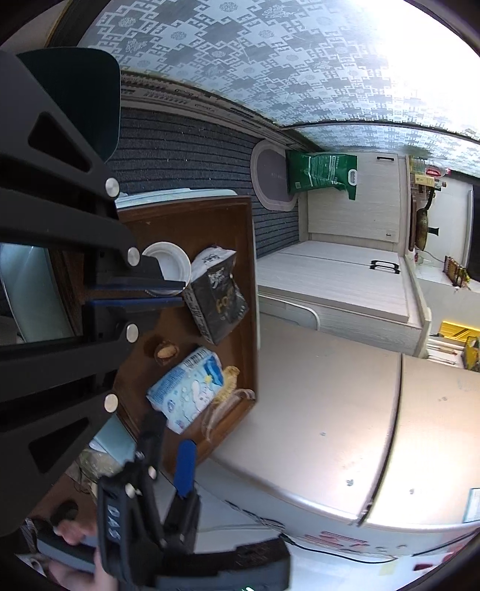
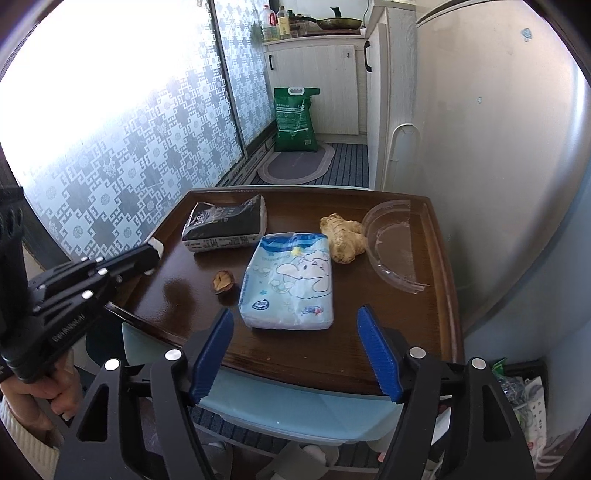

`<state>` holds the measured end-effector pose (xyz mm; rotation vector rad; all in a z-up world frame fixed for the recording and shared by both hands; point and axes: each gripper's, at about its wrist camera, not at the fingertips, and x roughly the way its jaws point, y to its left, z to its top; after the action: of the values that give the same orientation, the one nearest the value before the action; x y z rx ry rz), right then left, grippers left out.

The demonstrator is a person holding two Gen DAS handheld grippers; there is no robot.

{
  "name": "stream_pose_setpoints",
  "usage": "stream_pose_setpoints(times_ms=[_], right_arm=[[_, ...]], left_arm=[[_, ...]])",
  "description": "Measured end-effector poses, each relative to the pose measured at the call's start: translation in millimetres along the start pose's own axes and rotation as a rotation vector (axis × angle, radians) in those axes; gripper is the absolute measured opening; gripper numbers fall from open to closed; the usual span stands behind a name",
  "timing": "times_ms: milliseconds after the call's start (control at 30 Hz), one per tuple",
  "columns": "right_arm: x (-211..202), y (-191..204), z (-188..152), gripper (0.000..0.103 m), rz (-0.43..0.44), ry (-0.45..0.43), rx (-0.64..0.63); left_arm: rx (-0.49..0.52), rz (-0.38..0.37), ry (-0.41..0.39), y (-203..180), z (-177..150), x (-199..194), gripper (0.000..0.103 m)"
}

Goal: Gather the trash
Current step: 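Grasp the white plastic cap with the left gripper while the right tool approaches the wipes pack, then lift the cap with the left gripper while the right gripper grasps the blue-and-white wipes pack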

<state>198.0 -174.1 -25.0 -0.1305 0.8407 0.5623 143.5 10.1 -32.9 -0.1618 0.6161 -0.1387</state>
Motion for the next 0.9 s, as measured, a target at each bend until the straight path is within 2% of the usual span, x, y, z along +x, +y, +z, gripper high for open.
stream_pose_setpoints(times_ms=[233, 600, 900], right_arm=[[11.4, 10.6, 0.3, 0.075, -0.023, 0.012, -0.016], [27.7, 15.6, 4.4, 0.075, -0.106, 0.012, -0.008], [33.1, 17.0, 6.7, 0.073, -0.129, -0.01, 0.006]], left_arm=[[-0.027, -0.032, -0.031, 5.6, 3.4, -10.0, 0.004], [-0.059, -0.049, -0.113, 23.6, 4.0, -36.5, 0.004], [-0.077, -0.061, -0.178, 37.1, 5.5, -58.8, 0.004]])
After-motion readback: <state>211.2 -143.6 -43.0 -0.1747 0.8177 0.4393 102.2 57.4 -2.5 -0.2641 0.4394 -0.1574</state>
